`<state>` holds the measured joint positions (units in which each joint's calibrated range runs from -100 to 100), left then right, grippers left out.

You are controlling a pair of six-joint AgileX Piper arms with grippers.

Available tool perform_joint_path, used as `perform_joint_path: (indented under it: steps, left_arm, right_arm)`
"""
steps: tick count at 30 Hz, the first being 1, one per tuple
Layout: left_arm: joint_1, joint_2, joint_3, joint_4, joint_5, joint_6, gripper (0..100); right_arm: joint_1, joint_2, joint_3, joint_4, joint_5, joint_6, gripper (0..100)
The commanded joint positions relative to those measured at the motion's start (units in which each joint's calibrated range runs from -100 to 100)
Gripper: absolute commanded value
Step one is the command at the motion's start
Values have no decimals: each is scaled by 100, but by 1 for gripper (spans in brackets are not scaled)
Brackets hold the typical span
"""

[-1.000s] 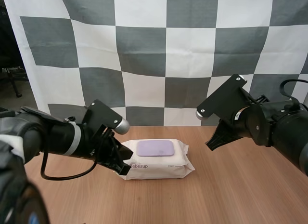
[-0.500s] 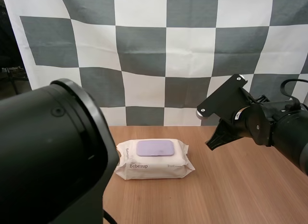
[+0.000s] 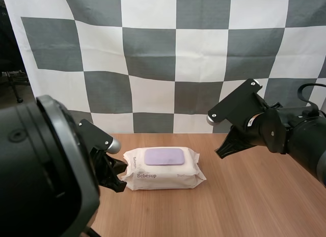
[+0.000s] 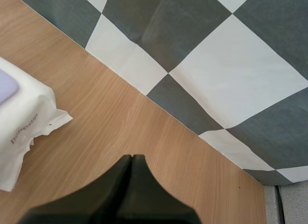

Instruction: Open the wet wipes lid

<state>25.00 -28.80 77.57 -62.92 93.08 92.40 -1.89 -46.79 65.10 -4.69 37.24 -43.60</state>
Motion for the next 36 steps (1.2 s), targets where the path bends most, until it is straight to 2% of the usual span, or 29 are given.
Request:
perform_joint_path:
  steps: [1, 4, 10, 12, 15, 17, 18, 24, 33, 36]
  left_arm:
    - [-118, 10, 4, 1, -687, 97, 4]
    - [-205, 89, 4, 1, -1113, 97, 4]
    - [-377, 484, 8, -11, -1054, 97, 6]
    - [-456, 635, 8, -39, -1073, 97, 17]
    - [-555, 824, 8, -209, -1149, 97, 43]
    - [-596, 911, 8, -401, -1374, 97, 53]
    - [-596, 924, 8, -507, -1438, 97, 55]
    - [-596, 1091, -7, -634, -1440, 97, 55]
    - [-596, 1198, -111, -728, -791, 97, 56]
    - [-700, 1198, -137, -625, -1091, 97, 66]
  right_arm:
    - [0, 8, 5, 43, -17, 1, 0]
    - [0, 8, 5, 158, -17, 1, 0]
    - [0, -4, 5, 255, 0, -7, 0]
    - [0, -5, 5, 255, 33, -78, 0]
    - [0, -5, 5, 267, 33, -112, 0]
    - [0, -5, 5, 267, 33, -121, 0]
    - [0, -5, 5, 267, 33, -121, 0]
    - [0, -5, 5, 267, 33, -121, 0]
    - [0, -5, 5, 267, 71, -119, 0]
    - [0, -5, 5, 267, 152, -119, 0]
